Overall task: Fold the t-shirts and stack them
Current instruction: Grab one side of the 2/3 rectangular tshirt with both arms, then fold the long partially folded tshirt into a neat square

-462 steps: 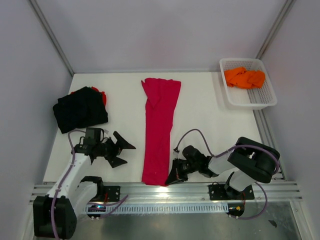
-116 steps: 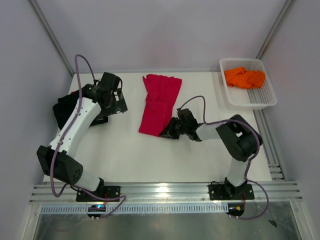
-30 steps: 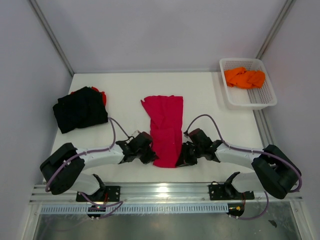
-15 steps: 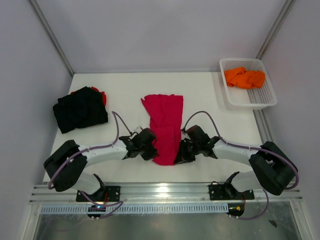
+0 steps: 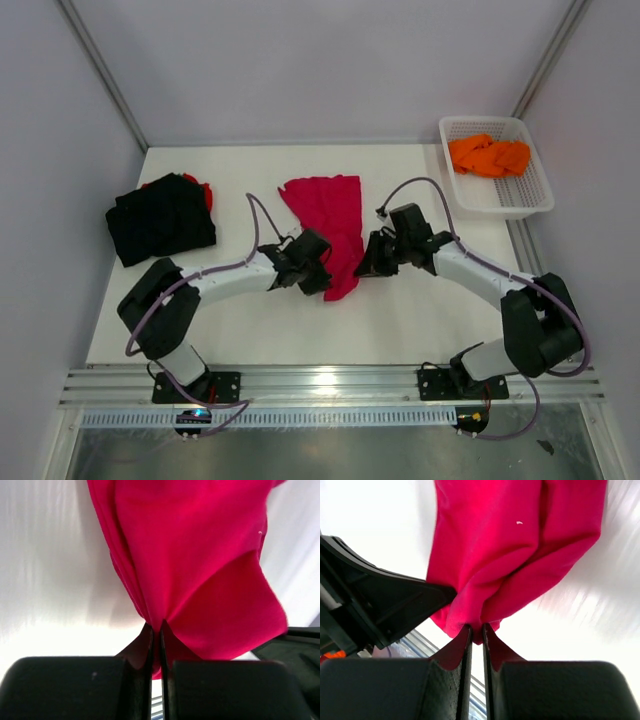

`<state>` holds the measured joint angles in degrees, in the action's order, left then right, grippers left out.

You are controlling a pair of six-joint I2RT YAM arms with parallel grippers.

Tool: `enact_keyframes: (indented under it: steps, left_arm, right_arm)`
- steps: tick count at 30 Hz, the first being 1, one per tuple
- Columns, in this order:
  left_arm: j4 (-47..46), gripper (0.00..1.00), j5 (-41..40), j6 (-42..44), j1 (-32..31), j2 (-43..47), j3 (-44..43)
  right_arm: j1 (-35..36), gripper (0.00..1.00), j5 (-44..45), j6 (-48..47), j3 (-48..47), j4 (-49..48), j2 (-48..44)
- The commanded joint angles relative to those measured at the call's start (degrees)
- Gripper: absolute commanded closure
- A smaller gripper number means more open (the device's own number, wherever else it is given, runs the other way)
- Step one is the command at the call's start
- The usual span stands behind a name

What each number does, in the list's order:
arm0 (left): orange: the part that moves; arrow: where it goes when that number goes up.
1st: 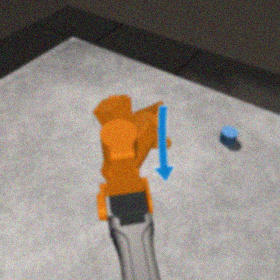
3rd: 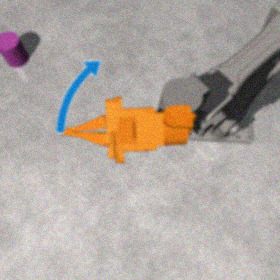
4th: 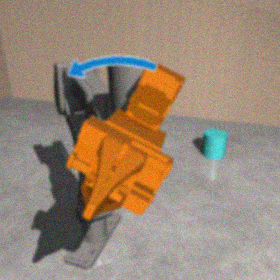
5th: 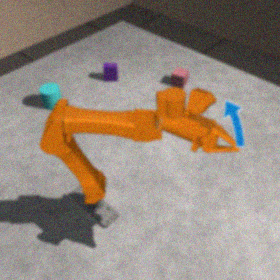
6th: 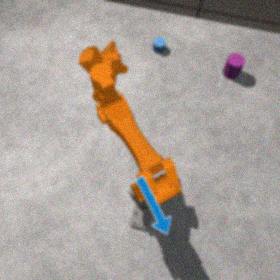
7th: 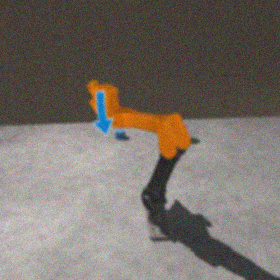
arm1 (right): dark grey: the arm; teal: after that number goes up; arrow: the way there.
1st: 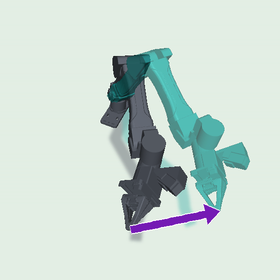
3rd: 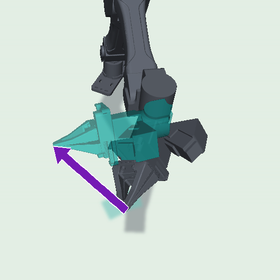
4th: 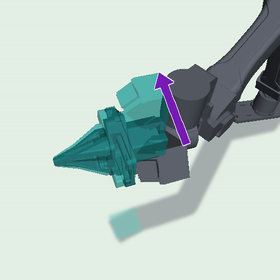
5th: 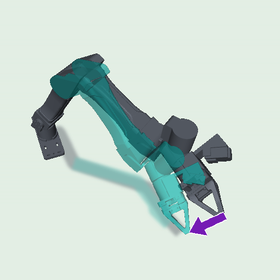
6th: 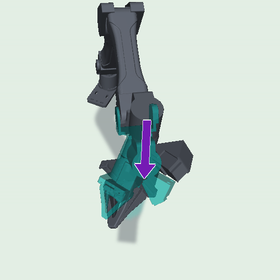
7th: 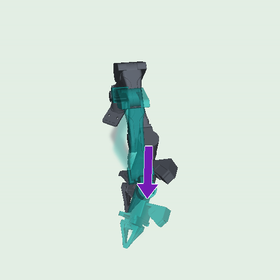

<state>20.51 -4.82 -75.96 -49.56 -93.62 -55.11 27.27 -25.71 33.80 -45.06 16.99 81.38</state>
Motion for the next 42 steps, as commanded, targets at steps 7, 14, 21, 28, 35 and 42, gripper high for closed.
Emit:
enact_keyframes:
  steps: [7, 14, 21, 28, 35, 42]
  left_arm:
    - [8.83, 1.0, 3.94, 12.85, 12.46, -5.51, -21.41]
    - [12.35, 1.0, 7.98, 16.28, 18.27, -10.69, -33.73]
    - [14.55, 1.0, 11.14, 18.22, 22.14, -16.05, -43.4]
    - [15.43, 1.0, 15.53, 18.75, 26.7, -22.29, -50.87]
    - [15.35, 1.0, 24.92, 13.84, 33.11, -32.49, -63.79]
    - [4.03, 1.0, 35.39, 1.9, 37.69, -43.21, -70.04]
  right_arm:
    - [-6.26, 0.94, -1.0, -5.16, -14.44, 3.14, 6.94]
    - [-7.66, 0.94, 0.05, -5.41, -26.63, 4.36, 13.96]
    - [-10.21, 0.94, 0.49, -6.2, -41.85, 7.7, 23.62]
    - [-11.8, 0.94, -0.91, -4.89, -60.74, 12.35, 36.27]
    - [-12.59, 0.94, -2.58, -3.05, -79.55, 15.53, 46.75]
    - [-14.7, 0.94, -4.43, 1.27, -79.92, 8.94, 49.48]
